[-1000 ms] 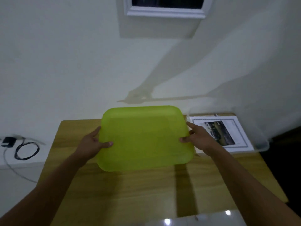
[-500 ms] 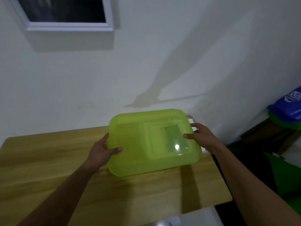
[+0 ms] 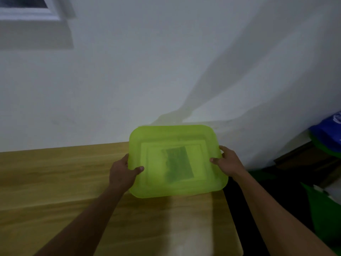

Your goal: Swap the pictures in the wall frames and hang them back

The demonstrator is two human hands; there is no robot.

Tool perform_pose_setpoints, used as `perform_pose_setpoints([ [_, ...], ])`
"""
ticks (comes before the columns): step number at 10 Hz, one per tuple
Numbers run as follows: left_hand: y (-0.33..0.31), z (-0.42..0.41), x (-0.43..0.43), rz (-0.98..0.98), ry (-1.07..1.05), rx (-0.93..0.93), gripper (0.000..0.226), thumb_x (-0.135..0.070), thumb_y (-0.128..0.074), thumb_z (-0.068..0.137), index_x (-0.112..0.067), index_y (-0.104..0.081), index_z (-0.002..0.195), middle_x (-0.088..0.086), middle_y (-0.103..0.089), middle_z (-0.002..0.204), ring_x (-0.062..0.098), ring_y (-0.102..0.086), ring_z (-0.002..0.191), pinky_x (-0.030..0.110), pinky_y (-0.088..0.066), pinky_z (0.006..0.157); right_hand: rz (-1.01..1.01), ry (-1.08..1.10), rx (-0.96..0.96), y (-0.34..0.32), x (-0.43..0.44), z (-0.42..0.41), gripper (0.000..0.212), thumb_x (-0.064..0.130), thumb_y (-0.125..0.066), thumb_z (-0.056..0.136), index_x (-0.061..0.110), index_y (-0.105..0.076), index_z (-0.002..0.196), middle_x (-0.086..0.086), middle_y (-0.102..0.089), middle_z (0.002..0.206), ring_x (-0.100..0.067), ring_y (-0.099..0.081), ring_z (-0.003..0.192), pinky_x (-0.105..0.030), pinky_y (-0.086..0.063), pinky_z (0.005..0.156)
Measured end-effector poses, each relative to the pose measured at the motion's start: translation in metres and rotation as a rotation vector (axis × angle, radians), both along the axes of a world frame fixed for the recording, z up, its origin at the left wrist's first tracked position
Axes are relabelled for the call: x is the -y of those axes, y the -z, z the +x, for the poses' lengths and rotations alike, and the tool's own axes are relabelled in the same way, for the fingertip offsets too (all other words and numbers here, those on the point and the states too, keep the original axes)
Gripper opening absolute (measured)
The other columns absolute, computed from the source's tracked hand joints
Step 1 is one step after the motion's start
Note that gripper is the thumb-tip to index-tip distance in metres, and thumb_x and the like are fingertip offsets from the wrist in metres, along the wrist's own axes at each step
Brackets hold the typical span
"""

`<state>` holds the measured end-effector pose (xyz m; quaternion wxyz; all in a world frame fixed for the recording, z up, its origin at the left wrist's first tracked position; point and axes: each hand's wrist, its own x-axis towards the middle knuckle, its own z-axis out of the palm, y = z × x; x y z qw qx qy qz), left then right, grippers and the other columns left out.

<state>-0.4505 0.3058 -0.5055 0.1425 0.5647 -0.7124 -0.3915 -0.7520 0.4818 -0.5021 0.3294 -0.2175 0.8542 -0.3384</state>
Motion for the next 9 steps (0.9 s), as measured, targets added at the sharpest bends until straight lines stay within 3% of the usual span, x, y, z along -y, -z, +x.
perform_pose_setpoints([
  [2, 0.021, -0.011, 0.005, 0.007, 0.006, 0.145, 0.076, -0.043, -0.083, 0.068, -0.014, -0.056, 0.133, 0.017, -0.065, 0.107, 0.033, -0.06, 0.102, 0.038, -0.048, 0.083, 0.05, -0.044, -0.104, 0.019, 0.005, -0.015, 0.076, 0.024, -0.076, 0.084, 0.008, -0.039, 0.148, -0.02, -0.045, 0.137, -0.033, -0.055, 0.12, -0.042, -0.048, 0.1],
  [3, 0.026, -0.014, 0.006, -0.002, 0.016, 0.215, 0.089, -0.053, -0.077, 0.069, -0.015, -0.046, 0.143, 0.017, -0.058, 0.123, 0.032, -0.055, 0.114, 0.04, -0.047, 0.095, 0.064, -0.085, -0.105, 0.018, 0.006, -0.015, 0.069, 0.019, -0.07, 0.089, 0.001, -0.038, 0.147, -0.018, -0.051, 0.139, -0.03, -0.056, 0.119, -0.035, -0.047, 0.098],
  [4, 0.022, -0.022, 0.001, 0.03, 0.005, 0.239, 0.088, -0.036, -0.074, 0.081, -0.005, -0.029, 0.15, 0.02, -0.043, 0.141, 0.033, -0.041, 0.132, 0.037, -0.034, 0.107, 0.127, -0.138, -0.17, 0.022, 0.008, -0.016, 0.076, 0.024, -0.064, 0.094, 0.003, -0.023, 0.154, -0.017, -0.043, 0.148, -0.032, -0.047, 0.132, -0.034, -0.041, 0.102],
  [7, 0.026, -0.026, 0.005, 0.111, 0.022, 0.207, 0.093, -0.032, -0.07, 0.084, -0.01, -0.014, 0.154, 0.019, -0.044, 0.142, 0.034, -0.043, 0.13, 0.039, -0.04, 0.102, 0.233, -0.232, -0.177, 0.012, 0.006, -0.012, 0.075, 0.036, -0.051, 0.1, 0.011, -0.009, 0.157, -0.014, -0.036, 0.155, -0.031, -0.04, 0.138, -0.033, -0.036, 0.105],
  [8, 0.025, -0.021, 0.012, 0.056, -0.012, 0.122, 0.095, -0.041, -0.069, 0.084, -0.01, -0.012, 0.154, 0.021, -0.048, 0.137, 0.036, -0.046, 0.127, 0.043, -0.043, 0.101, 0.184, -0.166, -0.14, 0.009, 0.001, -0.009, 0.078, 0.046, -0.046, 0.1, 0.011, -0.007, 0.158, -0.012, -0.026, 0.16, -0.029, -0.031, 0.144, -0.035, -0.03, 0.112],
  [9, 0.022, -0.009, 0.006, -0.114, -0.097, 0.058, 0.081, -0.038, -0.065, 0.089, -0.005, -0.025, 0.151, 0.026, -0.052, 0.128, 0.039, -0.049, 0.12, 0.045, -0.042, 0.101, 0.101, -0.106, -0.208, -0.002, -0.01, -0.001, 0.078, 0.048, -0.046, 0.1, 0.01, -0.011, 0.157, -0.014, -0.019, 0.162, -0.027, -0.023, 0.148, -0.035, -0.022, 0.117],
])
